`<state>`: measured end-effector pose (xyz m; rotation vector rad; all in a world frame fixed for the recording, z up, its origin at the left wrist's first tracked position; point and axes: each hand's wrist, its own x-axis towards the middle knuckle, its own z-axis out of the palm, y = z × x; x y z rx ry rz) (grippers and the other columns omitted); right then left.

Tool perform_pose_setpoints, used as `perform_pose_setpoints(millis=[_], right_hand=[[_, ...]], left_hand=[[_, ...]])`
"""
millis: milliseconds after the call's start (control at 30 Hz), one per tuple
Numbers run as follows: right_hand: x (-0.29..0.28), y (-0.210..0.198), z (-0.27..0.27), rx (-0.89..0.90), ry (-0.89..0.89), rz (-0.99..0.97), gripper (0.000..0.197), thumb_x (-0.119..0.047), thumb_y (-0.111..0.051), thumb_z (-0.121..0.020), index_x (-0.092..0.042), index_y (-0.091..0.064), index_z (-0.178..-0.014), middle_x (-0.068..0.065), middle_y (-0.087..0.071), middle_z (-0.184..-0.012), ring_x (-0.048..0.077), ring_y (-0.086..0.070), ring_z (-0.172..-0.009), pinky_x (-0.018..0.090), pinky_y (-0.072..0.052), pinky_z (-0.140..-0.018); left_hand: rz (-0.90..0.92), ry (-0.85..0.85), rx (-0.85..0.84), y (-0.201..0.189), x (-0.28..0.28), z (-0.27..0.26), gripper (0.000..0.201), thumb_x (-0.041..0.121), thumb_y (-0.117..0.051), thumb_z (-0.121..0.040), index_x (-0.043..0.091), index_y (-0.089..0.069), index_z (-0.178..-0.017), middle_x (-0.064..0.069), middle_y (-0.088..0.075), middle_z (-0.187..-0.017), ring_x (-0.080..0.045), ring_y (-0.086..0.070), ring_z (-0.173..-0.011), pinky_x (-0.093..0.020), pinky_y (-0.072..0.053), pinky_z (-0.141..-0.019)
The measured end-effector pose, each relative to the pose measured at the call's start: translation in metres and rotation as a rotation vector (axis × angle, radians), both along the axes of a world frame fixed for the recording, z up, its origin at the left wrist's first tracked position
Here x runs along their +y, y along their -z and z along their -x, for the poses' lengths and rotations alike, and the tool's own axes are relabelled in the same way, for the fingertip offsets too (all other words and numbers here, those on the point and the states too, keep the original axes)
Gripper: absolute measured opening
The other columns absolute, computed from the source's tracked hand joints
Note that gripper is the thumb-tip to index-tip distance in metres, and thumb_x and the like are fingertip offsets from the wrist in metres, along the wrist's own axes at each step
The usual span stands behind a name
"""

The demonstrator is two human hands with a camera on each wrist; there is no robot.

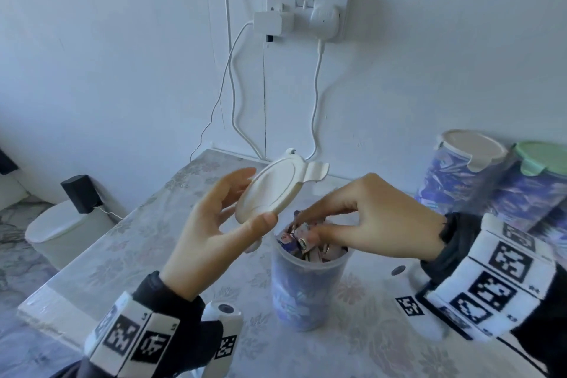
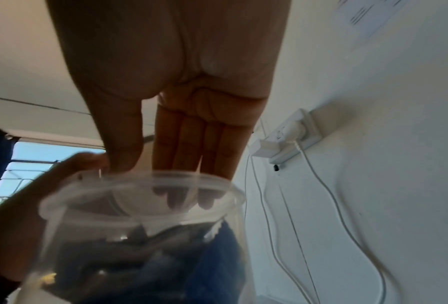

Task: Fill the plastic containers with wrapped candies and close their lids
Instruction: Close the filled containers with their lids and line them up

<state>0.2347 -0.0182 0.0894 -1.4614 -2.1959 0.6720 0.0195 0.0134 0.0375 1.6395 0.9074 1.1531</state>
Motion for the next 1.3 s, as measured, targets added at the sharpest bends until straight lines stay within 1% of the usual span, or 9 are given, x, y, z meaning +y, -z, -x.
perform_pose_setpoints(millis=[133,300,400,567,833,1000,1167,1233,1300], right_hand=[[-0.021,-0.003,-0.015,0.218,0.169,-0.177,0.01,-0.015,-0.067,-0.085,-0.017,-0.077,-0.082,-0.005,-0.074,-0.077,0.011,-0.07,-0.074,0.026,-0.055,-0.072],[-0.026,0.001,-0.03,0.294,0.435,-0.41,0.017,-0.033,-0.048,-0.071,-0.019,-0.056,-0.065,0.006,-0.053,-0.052,0.025,-0.051,-0.049,0.034,-0.041,-0.049],[-0.025,0.006,-0.029,0.264,0.418,-0.38,0.007,-0.028,-0.054,-0.077,-0.028,-0.058,-0.082,-0.009,-0.062,-0.075,0.01,-0.058,-0.07,0.015,-0.044,-0.062],[-0.024,0.012,-0.021,0.052,0.077,-0.185,0.056,-0.051,-0.058,-0.078,-0.041,-0.043,-0.131,-0.033,-0.039,-0.136,-0.005,-0.033,-0.131,0.006,-0.023,-0.102],[-0.022,0.022,-0.006,-0.057,0.109,-0.094,0.067,-0.066,-0.066,-0.062,-0.051,-0.05,-0.125,-0.018,-0.039,-0.14,-0.008,-0.029,-0.133,0.02,-0.024,-0.111],[-0.028,0.018,0.007,-0.089,0.223,-0.1,0.07,-0.074,-0.064,-0.052,-0.054,-0.052,-0.118,-0.027,-0.042,-0.129,-0.009,-0.036,-0.125,0.011,-0.025,-0.104],[-0.049,0.013,0.028,-0.255,0.372,-0.128,0.082,-0.094,-0.043,-0.048,-0.056,-0.042,-0.12,-0.025,-0.043,-0.116,0.007,-0.047,-0.112,0.026,-0.033,-0.101],[-0.054,0.004,0.032,-0.357,0.369,-0.06,0.085,-0.098,-0.03,-0.051,-0.057,-0.035,-0.125,-0.024,-0.038,-0.126,0.009,-0.041,-0.121,0.022,-0.026,-0.104],[-0.052,-0.007,0.032,-0.409,0.308,0.081,0.08,-0.089,-0.043,-0.056,-0.06,-0.026,-0.129,-0.021,-0.018,-0.148,0.006,-0.019,-0.139,0.019,-0.016,-0.11]], left_hand=[[-0.048,0.059,0.114,0.001,0.009,-0.007,0.087,0.059,-0.073,-0.049,0.037,-0.044,-0.127,0.018,-0.061,-0.115,-0.001,-0.055,-0.113,-0.027,-0.04,-0.102],[-0.118,0.209,0.246,-0.001,0.013,-0.018,0.096,0.056,-0.072,-0.048,0.04,-0.033,-0.134,0.023,-0.053,-0.121,0.014,-0.044,-0.116,-0.01,-0.039,-0.092],[-0.209,0.294,0.316,-0.001,0.017,-0.021,0.098,0.055,-0.069,-0.051,0.035,-0.029,-0.138,0.023,-0.047,-0.127,0.016,-0.04,-0.117,0.003,-0.026,-0.09],[-0.223,0.402,0.343,0.003,0.024,-0.014,0.099,0.052,-0.066,-0.058,0.034,-0.021,-0.144,0.023,-0.034,-0.141,0.017,-0.028,-0.127,0.004,-0.019,-0.095],[-0.073,0.372,0.167,0.042,0.015,-0.002,0.125,0.067,-0.078,-0.046,0.043,-0.002,-0.144,0.025,-0.019,-0.149,0.011,-0.021,-0.135,-0.003,-0.025,-0.102],[0.009,0.264,0.017,0.064,-0.003,-0.009,0.121,0.069,-0.081,-0.036,0.034,-0.023,-0.137,0.025,-0.043,-0.129,0.012,-0.041,-0.121,-0.008,-0.04,-0.089],[0.013,0.223,-0.068,0.078,-0.02,-0.015,0.089,0.052,-0.085,-0.041,0.043,-0.042,-0.118,0.028,-0.053,-0.118,0.006,-0.05,-0.114,-0.007,-0.041,-0.084],[0.031,0.231,-0.081,0.077,-0.019,-0.015,0.087,0.052,-0.084,-0.042,0.039,-0.045,-0.118,0.026,-0.056,-0.117,0.005,-0.051,-0.113,-0.008,-0.042,-0.084],[0.032,0.234,-0.081,0.076,-0.016,-0.013,0.085,0.054,-0.084,-0.041,0.041,-0.047,-0.116,0.026,-0.057,-0.116,0.005,-0.052,-0.112,-0.01,-0.044,-0.084]])
